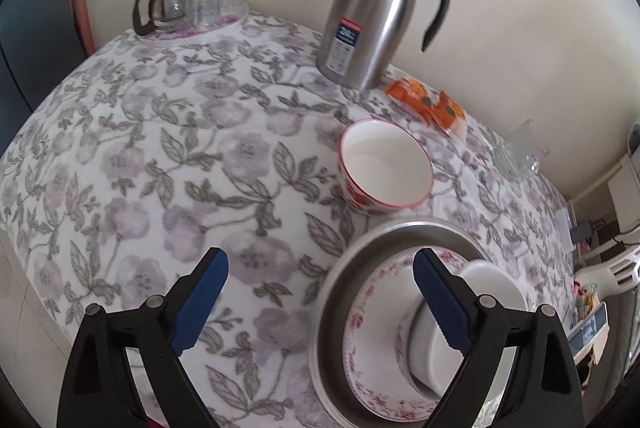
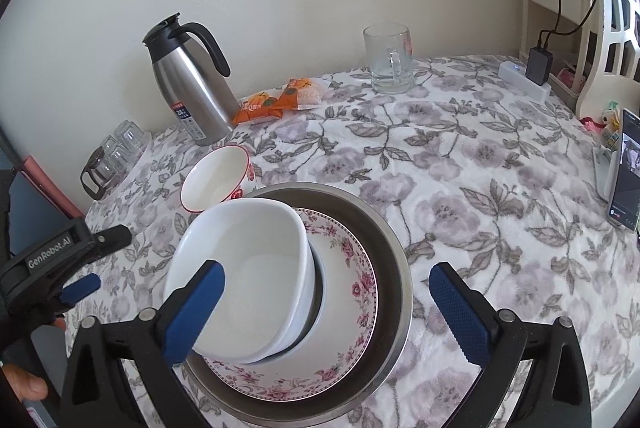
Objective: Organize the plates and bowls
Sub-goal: 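Move both tools toward the red-rimmed strawberry-print bowl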
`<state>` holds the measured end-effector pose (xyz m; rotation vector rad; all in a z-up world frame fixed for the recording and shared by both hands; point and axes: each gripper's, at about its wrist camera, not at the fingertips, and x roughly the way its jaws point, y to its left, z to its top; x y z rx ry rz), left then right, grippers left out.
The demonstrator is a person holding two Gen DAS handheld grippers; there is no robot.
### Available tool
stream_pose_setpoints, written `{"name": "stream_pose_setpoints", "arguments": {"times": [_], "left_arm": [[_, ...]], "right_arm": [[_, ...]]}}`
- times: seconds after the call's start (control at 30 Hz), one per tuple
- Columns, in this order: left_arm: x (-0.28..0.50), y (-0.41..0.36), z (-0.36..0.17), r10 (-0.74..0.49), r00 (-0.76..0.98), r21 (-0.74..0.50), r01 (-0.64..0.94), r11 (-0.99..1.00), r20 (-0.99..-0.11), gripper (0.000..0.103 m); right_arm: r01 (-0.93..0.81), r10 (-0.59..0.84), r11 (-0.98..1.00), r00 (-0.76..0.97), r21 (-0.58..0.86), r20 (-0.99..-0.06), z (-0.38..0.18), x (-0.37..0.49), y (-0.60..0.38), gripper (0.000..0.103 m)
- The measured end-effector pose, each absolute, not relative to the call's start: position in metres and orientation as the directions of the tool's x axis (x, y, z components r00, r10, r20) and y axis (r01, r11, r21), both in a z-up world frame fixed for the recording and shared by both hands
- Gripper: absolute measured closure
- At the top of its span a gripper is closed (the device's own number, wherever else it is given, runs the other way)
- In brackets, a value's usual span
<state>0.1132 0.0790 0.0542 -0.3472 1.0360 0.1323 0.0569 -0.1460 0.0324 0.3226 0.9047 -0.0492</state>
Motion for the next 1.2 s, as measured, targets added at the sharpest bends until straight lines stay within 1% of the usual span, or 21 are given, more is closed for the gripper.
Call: {"name": "stream_pose_setpoints", "arguments": {"times": [0.37, 0.5, 0.73, 0.87, 1.03, 1.2], "left_arm": [[0.120, 0.107, 0.057, -0.021, 0.530, -0.235, -0.339, 0.911, -0.848, 0.009], [0.122, 0.120, 0.058, -0.035, 0.551, -0.273, -0.356, 0.894, -0.834, 0.009], [0.131, 0.128, 0.060, -0.047, 0.567, -0.286, -0.339, 0.896, -0.822, 0.009], [0.137, 0.133, 0.061, -0.087, 0.592, -0.331, -0.318, 0.888, -0.801, 0.008], [0.150, 0.137, 0.057, -0.103, 0.604, -0.352, -0.310, 0.883, -0.790, 0.008], [0.162, 0.141, 0.056, -0.176, 0.624, -0.441, -0.299, 0.846, -0.762, 0.008]], "right_arm": [[0.160, 0.093, 0.956, 0.627, 0.245, -0.773, 0.033, 0.061, -0.139, 0.000], [0.149, 0.085, 0.961, 0.639, 0.232, -0.764, 0.038, 0.064, -0.133, 0.000], [0.103, 0.103, 0.965, 0.696, 0.241, -0.711, 0.058, 0.072, -0.122, 0.000], [0.059, 0.129, 0.971, 0.691, 0.233, -0.711, 0.067, 0.087, -0.112, 0.000], [0.017, 0.153, 0.974, 0.680, 0.225, -0.717, 0.076, 0.107, -0.110, 0.000], [-0.020, 0.193, 0.971, 0.648, 0.236, -0.737, 0.080, 0.131, -0.114, 0.000]]}}
